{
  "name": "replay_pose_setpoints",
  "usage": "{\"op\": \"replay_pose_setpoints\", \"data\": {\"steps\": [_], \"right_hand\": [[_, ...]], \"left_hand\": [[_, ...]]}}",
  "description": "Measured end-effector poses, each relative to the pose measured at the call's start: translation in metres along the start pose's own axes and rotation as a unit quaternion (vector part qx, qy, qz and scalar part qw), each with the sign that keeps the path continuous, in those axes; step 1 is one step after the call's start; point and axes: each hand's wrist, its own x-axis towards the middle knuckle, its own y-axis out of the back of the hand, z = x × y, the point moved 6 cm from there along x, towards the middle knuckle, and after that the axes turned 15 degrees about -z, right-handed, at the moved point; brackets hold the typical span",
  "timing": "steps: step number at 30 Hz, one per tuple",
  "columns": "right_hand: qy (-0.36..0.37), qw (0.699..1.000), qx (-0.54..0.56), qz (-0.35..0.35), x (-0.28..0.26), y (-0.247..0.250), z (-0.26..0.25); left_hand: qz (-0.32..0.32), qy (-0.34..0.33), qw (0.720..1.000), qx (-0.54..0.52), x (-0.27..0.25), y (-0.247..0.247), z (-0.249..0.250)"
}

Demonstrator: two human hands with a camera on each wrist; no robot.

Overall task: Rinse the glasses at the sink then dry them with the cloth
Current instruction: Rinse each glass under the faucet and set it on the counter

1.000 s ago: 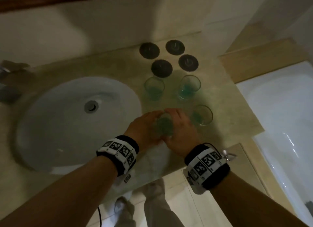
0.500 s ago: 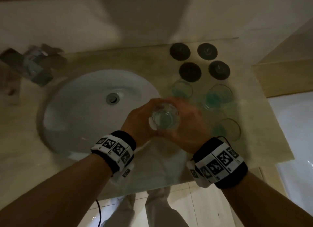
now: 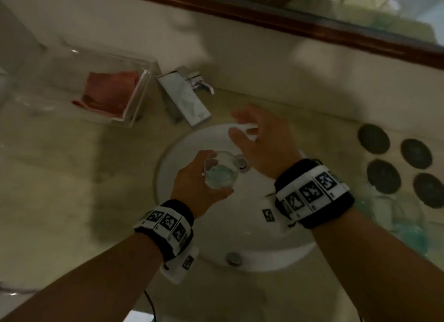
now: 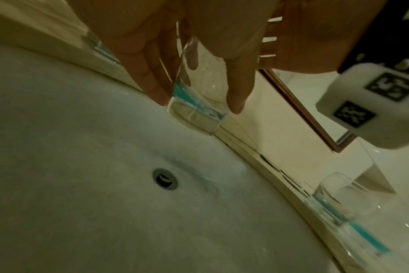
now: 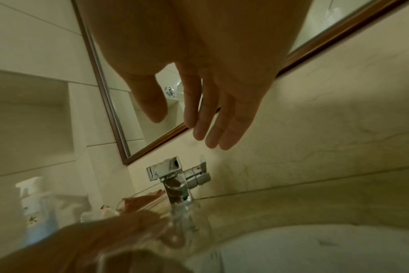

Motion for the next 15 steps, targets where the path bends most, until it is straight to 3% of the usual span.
{"op": "replay_pose_setpoints", "data": {"steps": [5,10,15], "right_hand": [[-0.028,0.997,0.057,-0.039,0.076,-0.014,0.005],[0.020,0.990,0.110,-0.086,0.108,-0.035,0.003],[-0.011,0.975,0.220,-0.040,0.128,-0.022,0.023]], "left_hand": [[0.019,0.012,0.999,-0.034,0.029,0.011,-0.019],[0.027,0.016,0.999,-0.034,0.043,0.015,-0.024],[0.068,0.039,0.995,-0.063,0.045,0.027,-0.032]]}}
